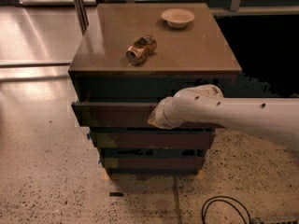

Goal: Close top drawer

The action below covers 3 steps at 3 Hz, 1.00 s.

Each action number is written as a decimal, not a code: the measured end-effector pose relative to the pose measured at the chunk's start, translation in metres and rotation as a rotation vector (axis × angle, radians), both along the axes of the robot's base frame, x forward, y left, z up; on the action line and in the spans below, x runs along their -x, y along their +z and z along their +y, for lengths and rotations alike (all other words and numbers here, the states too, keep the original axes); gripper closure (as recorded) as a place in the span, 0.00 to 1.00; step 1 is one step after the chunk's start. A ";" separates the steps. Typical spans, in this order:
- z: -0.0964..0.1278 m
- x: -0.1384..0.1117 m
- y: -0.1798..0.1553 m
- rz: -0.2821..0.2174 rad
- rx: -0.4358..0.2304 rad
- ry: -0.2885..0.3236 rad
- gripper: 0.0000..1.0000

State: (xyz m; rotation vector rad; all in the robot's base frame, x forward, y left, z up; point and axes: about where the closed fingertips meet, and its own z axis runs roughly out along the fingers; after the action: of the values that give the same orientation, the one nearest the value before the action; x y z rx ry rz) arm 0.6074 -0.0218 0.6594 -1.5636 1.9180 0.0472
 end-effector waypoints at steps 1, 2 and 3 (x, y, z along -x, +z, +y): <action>-0.001 -0.035 -0.003 -0.038 0.009 -0.042 1.00; -0.002 -0.039 -0.004 -0.039 0.010 -0.052 1.00; -0.008 -0.078 0.000 -0.076 0.012 -0.097 1.00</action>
Offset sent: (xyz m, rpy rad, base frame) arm 0.0570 -0.0033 -0.0063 -0.0129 -0.0576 -0.0797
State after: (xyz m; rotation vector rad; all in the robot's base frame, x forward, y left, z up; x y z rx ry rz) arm 0.6852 -0.0301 0.6596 -1.4565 1.9348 -0.0644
